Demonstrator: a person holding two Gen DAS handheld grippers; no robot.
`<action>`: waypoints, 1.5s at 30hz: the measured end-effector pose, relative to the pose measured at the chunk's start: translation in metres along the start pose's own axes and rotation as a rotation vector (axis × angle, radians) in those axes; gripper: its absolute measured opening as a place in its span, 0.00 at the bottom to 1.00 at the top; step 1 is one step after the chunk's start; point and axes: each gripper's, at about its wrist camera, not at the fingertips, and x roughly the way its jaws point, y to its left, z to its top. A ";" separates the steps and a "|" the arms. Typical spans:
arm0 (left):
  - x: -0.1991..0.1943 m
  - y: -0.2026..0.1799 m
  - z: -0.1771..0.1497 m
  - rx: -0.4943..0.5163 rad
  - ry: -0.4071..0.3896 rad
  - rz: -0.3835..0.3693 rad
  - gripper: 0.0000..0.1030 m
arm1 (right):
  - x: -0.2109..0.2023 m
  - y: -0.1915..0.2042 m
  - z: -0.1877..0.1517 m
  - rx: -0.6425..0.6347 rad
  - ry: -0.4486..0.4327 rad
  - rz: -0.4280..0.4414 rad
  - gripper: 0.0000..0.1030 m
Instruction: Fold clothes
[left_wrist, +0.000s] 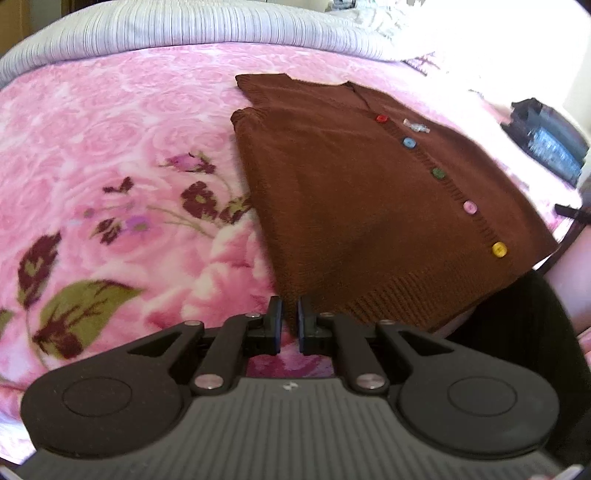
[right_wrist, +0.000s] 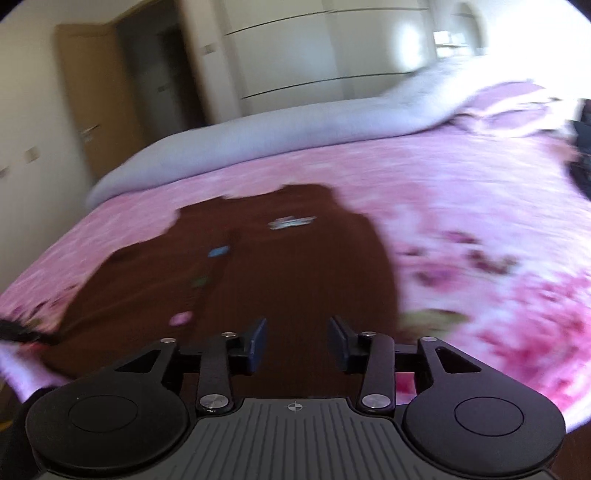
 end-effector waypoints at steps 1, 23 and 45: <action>-0.004 0.002 0.000 0.010 -0.007 0.005 0.10 | 0.006 0.014 0.002 -0.042 0.025 0.043 0.44; 0.024 0.015 0.034 0.924 -0.132 0.187 0.69 | 0.138 0.311 -0.075 -1.143 0.176 0.359 0.08; 0.118 -0.061 0.137 1.559 -0.118 0.200 0.10 | 0.090 0.189 0.023 -0.417 0.034 0.495 0.06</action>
